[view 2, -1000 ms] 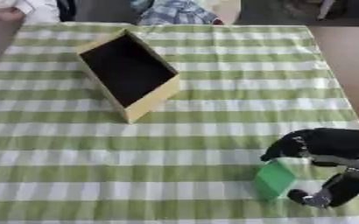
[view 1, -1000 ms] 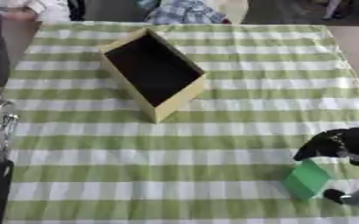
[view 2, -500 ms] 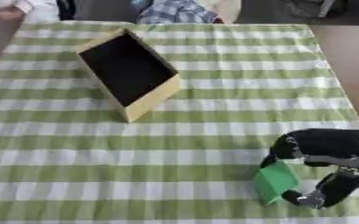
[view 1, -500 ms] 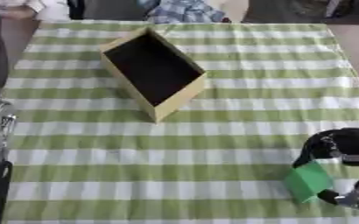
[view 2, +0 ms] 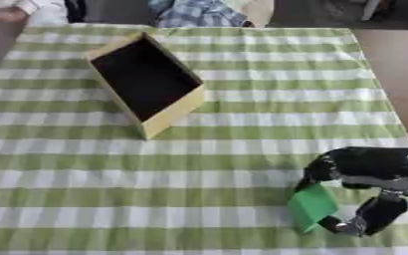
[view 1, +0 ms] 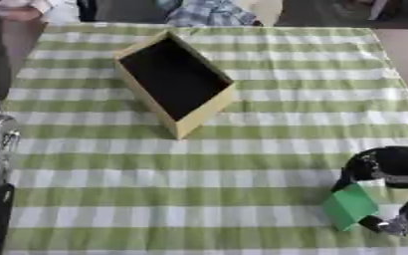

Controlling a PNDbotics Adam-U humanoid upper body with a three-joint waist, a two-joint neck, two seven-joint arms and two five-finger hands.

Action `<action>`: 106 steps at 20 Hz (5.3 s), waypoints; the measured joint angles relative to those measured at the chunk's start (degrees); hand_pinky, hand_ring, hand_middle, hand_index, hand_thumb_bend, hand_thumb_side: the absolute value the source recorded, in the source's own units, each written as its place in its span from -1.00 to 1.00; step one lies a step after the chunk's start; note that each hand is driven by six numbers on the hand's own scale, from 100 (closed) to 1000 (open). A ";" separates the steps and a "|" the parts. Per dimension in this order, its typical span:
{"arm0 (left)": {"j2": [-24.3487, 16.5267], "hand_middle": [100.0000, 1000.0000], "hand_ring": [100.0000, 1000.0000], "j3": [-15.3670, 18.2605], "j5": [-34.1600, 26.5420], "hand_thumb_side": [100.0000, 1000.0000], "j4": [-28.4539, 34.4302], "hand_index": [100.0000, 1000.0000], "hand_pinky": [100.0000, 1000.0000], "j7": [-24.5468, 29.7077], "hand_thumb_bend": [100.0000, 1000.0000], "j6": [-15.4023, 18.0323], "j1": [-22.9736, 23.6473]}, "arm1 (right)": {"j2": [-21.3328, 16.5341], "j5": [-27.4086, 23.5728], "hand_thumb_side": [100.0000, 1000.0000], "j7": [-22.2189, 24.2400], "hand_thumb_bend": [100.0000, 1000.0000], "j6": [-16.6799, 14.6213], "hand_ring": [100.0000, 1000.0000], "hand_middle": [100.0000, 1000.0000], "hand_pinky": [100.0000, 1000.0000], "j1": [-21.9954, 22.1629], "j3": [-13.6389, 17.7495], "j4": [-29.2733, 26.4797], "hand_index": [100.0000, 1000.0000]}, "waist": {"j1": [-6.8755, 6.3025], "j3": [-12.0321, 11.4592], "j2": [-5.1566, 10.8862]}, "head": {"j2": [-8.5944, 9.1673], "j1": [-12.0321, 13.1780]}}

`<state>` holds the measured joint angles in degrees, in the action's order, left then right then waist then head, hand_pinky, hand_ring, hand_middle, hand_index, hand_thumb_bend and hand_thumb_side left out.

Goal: Pick up objects on the table and place them in the box.

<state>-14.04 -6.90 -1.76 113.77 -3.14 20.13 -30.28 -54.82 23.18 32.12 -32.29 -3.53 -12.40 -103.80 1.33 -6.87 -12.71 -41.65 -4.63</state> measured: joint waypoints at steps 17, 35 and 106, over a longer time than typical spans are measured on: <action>0.01 0.06 0.18 0.00 0.02 0.04 0.00 0.38 -0.03 0.15 -1.00 -0.15 0.00 | -0.48 -0.75 -0.87 -8.38 -1.00 3.09 -0.39 -0.76 0.09 -0.04 3.01 -2.35 -0.22 | 0.03 0.14 0.41 | 0.00 0.20; 0.05 0.06 0.17 -0.02 0.02 0.04 0.00 0.38 -0.03 0.28 -1.00 -0.28 0.00 | -3.45 -3.56 -1.00 -7.98 -1.00 6.58 -0.43 -0.80 -0.01 -16.80 2.67 -3.87 -0.26 | 0.80 -1.18 1.10 | 0.02 -0.43; 2.60 0.06 0.17 -1.43 -2.47 0.04 0.00 0.38 -0.03 2.52 -1.00 -0.16 -5.04 | 40.90 36.85 -0.61 -7.73 -0.96 -1.56 0.35 0.11 0.46 -62.23 2.13 55.03 0.55 | 2.62 -8.67 -3.59 | 4.46 -8.17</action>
<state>-11.44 -8.33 -4.23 113.77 -0.62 19.97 -35.32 -13.92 60.04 24.39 -33.84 -65.76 -10.27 -48.77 3.94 -15.54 -16.30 -37.19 -12.80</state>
